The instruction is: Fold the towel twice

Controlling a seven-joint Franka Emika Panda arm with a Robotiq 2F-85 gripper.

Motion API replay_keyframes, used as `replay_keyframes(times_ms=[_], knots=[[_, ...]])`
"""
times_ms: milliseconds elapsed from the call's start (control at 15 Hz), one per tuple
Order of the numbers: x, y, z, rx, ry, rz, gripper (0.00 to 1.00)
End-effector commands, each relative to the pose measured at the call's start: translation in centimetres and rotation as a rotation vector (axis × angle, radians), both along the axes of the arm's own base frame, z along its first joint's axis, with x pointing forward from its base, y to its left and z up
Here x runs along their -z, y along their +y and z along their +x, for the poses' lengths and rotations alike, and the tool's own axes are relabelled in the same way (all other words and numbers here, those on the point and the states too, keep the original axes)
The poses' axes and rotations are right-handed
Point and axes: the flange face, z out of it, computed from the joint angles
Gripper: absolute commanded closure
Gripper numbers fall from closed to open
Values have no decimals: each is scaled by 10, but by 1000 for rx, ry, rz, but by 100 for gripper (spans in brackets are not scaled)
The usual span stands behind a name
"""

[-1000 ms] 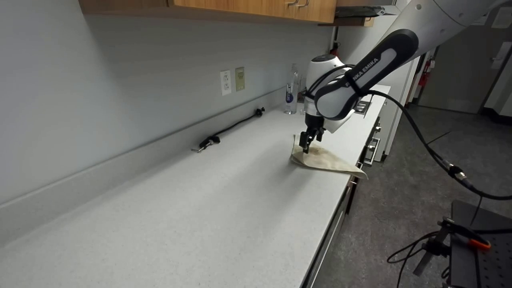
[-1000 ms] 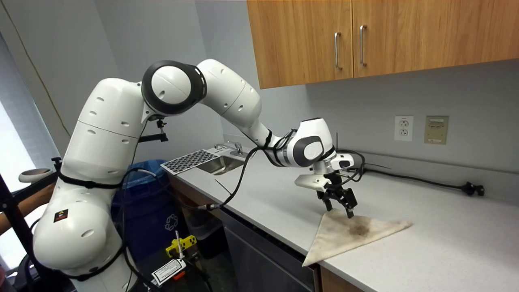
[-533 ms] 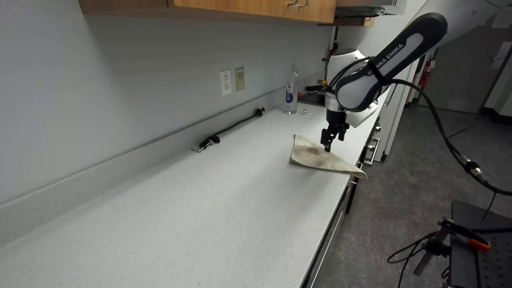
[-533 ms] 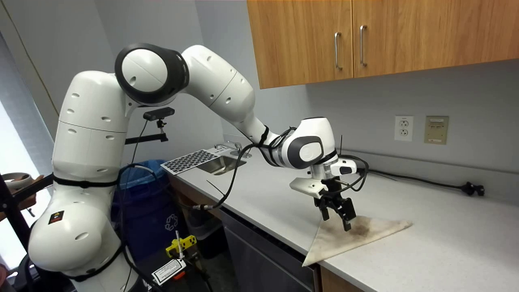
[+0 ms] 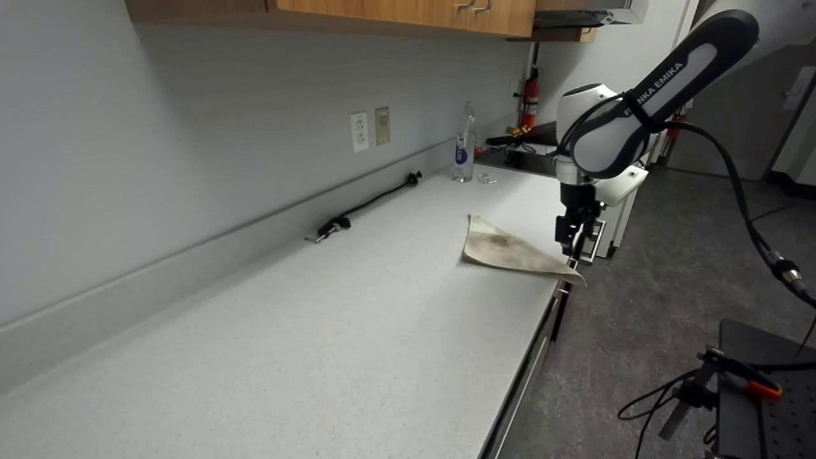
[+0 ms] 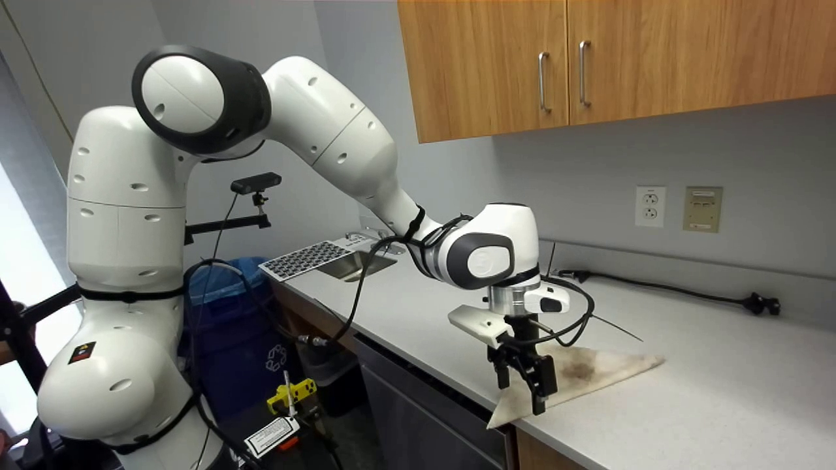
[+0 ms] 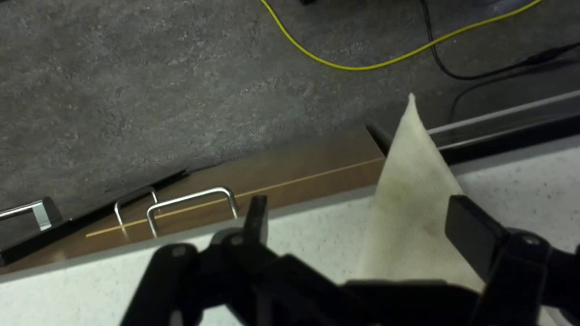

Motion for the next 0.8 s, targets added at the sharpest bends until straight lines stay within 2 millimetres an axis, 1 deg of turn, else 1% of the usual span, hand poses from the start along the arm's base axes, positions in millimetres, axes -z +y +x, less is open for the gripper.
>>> replay_keyframes(times_ms=[0,200,467,600,733], knots=[[3,-8,-28,-37,36,34,0],[16,-8,-40,-67,63,58,0],[27,5,-54,-123,97,86,0],[33,13,-57,-136,107,99,0],[36,20,-55,-135,109,108,0]])
